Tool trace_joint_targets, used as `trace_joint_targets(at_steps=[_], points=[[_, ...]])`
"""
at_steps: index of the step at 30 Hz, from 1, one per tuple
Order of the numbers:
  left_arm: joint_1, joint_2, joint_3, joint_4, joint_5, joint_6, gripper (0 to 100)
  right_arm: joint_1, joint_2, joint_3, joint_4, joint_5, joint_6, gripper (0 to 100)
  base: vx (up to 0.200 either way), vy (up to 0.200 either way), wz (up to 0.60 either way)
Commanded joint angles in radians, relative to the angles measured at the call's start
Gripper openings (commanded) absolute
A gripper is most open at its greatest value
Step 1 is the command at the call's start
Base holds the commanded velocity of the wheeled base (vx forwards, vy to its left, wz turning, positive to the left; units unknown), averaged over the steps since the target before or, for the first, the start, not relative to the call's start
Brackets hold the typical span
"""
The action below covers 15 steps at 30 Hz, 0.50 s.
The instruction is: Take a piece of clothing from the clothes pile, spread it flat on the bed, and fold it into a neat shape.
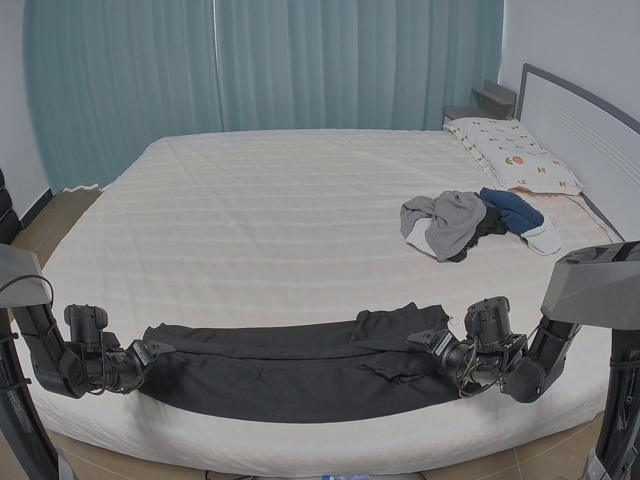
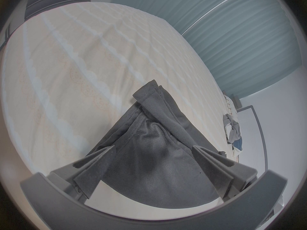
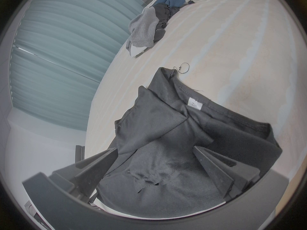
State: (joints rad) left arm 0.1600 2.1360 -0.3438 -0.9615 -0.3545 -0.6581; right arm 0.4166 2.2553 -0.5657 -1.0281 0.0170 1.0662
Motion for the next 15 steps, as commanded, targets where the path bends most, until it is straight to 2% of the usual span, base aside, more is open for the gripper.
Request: trace_joint_targets(at_steps=[1, 6, 15], points=[[-0.007, 0.009, 0.0, 0.0, 0.003, 0.0, 100, 0.01, -0.01, 0.02, 0.0, -0.002, 0.0, 100, -0.2, 0.0, 0.0], [-0.007, 0.012, 0.0, 0.0, 0.005, 0.0, 100, 0.028, 0.009, 0.012, 0.0, -0.006, 0.005, 100, -0.2, 0.0, 0.0], [-0.007, 0.016, -0.004, 0.0, 0.005, 0.003, 100, 0.042, 0.013, -0.005, -0.003, -0.008, 0.008, 100, 0.0, 0.0, 0.0]])
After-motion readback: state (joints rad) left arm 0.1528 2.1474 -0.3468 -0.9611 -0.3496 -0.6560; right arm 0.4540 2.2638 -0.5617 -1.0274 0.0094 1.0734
